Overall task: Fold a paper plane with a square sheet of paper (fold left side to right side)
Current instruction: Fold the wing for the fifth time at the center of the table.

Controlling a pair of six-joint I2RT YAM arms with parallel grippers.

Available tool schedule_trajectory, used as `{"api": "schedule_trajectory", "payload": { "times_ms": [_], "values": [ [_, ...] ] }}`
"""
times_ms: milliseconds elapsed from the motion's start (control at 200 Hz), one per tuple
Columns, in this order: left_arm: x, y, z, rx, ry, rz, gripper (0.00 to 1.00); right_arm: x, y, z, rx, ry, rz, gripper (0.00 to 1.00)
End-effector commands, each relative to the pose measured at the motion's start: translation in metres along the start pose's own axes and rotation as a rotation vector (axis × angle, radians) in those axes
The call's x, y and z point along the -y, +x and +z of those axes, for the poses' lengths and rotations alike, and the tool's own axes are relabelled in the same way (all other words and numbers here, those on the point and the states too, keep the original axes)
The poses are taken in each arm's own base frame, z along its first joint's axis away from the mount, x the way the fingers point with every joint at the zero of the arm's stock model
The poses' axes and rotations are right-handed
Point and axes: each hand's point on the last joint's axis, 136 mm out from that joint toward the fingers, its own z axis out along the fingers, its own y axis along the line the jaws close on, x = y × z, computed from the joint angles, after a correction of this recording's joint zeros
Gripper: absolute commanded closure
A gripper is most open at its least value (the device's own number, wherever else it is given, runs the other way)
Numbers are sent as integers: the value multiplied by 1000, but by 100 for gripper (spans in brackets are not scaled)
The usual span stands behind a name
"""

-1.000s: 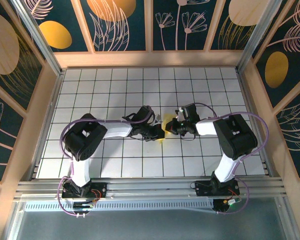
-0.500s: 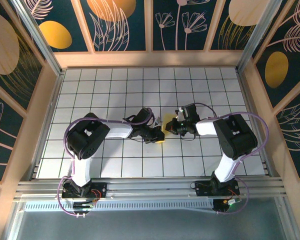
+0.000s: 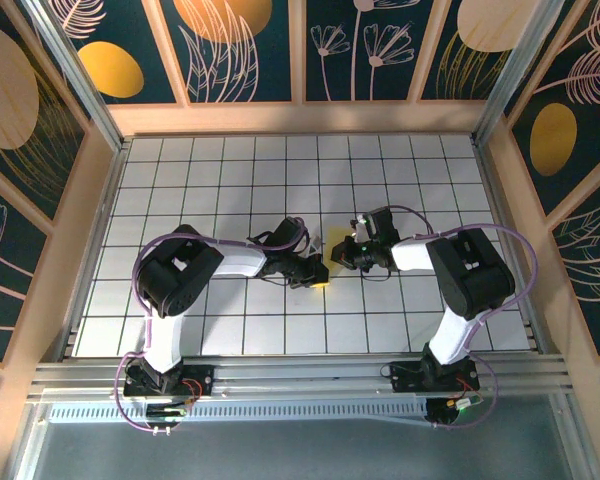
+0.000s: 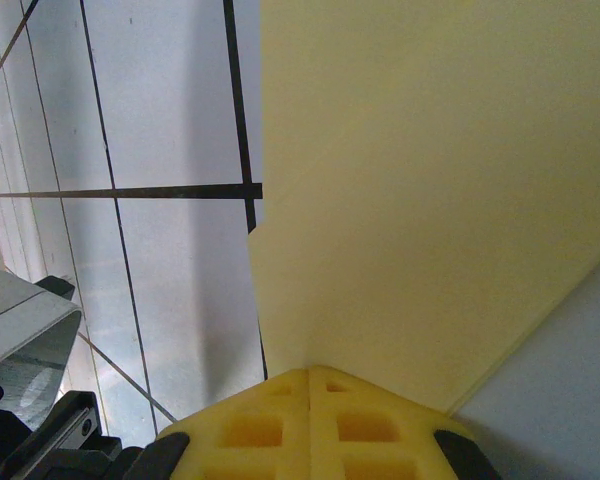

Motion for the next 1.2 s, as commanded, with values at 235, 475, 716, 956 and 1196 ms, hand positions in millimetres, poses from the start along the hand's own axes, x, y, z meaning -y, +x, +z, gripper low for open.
{"api": "schedule_trajectory", "payload": {
  "times_ms": [235,475,716,956,1196],
  "values": [
    [-11,12,10,-39,-28,-22,96,58,39,9,-105,218,74,100],
    [-17,15,11,-40,-74,-18,96,59,38,9,-108,231,71,100],
    [-25,21,13,-54,-126,-13,96,60,37,9,-107,241,69,100],
    [-24,31,8,-71,-140,2,96,61,38,9,-110,249,72,100],
    [-15,40,1,-87,-118,18,96,63,40,10,-117,253,76,100]
  ]
}}
